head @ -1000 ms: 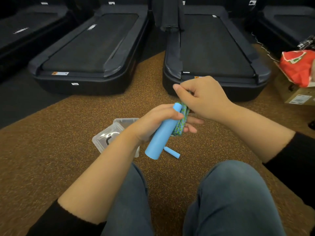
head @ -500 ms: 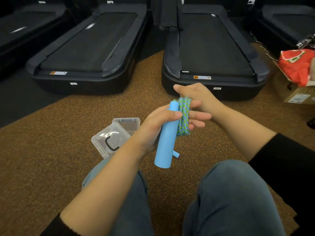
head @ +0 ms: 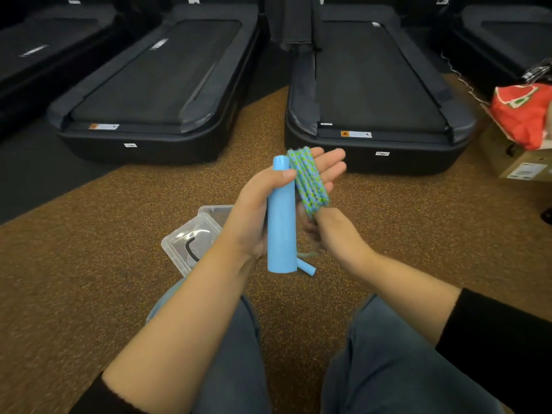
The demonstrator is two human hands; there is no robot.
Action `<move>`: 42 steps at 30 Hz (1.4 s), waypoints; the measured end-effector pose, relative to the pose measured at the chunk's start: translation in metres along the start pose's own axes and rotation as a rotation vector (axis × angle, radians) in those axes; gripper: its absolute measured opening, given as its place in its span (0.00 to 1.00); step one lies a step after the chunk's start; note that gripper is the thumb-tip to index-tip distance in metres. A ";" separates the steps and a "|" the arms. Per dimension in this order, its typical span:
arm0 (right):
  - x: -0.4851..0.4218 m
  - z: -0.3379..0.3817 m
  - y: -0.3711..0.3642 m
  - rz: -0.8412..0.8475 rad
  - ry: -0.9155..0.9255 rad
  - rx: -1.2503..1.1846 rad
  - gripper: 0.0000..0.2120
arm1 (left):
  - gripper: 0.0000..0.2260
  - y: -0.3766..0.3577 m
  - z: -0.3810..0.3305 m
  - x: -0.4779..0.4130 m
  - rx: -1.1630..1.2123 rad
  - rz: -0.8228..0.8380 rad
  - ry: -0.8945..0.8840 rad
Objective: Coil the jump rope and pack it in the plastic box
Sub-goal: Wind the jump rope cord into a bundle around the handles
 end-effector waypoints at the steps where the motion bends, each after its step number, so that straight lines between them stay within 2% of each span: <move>1: 0.004 -0.003 -0.004 -0.011 -0.004 -0.015 0.22 | 0.23 0.002 -0.002 -0.002 0.010 -0.017 -0.011; 4: 0.021 -0.007 0.004 -0.032 0.083 0.031 0.23 | 0.24 0.010 -0.008 -0.005 0.007 -0.082 -0.059; 9: 0.047 -0.004 0.001 -0.003 0.374 0.347 0.21 | 0.26 0.024 -0.011 -0.007 0.026 -0.169 -0.097; 13: 0.048 0.013 0.007 -0.055 0.507 0.354 0.23 | 0.25 0.034 -0.011 -0.005 0.016 -0.219 -0.052; 17: 0.041 0.027 0.012 -0.097 0.553 0.405 0.21 | 0.24 0.039 -0.012 -0.003 -0.011 -0.230 -0.002; 25: 0.026 0.042 0.020 -0.125 0.643 0.556 0.18 | 0.26 0.041 -0.008 -0.004 -0.165 -0.149 0.135; 28: 0.019 0.045 0.024 -0.153 0.643 0.630 0.21 | 0.24 0.045 -0.005 -0.004 -0.250 -0.173 0.173; 32: 0.013 0.048 0.029 -0.123 0.642 0.637 0.21 | 0.26 0.050 -0.004 -0.005 -0.289 -0.206 0.196; 35: 0.013 0.049 0.031 -0.090 0.679 0.630 0.20 | 0.23 0.046 -0.006 -0.006 -0.226 -0.186 0.172; 39: 0.018 0.048 0.027 -0.043 0.754 0.682 0.18 | 0.24 0.051 -0.009 -0.013 -0.063 -0.256 0.088; 42: 0.020 0.045 0.025 0.009 0.781 0.687 0.18 | 0.22 0.052 -0.010 -0.016 -0.020 -0.280 0.100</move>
Point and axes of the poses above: each hand's wrist, its own x-axis away from the middle knuckle, its own y-axis out of the back of the hand, z = x × y, the point moved 2 cm from there along -x, towards the middle knuckle, and after that the axes turned 3 degrees about -z, right-handed, at the moved point
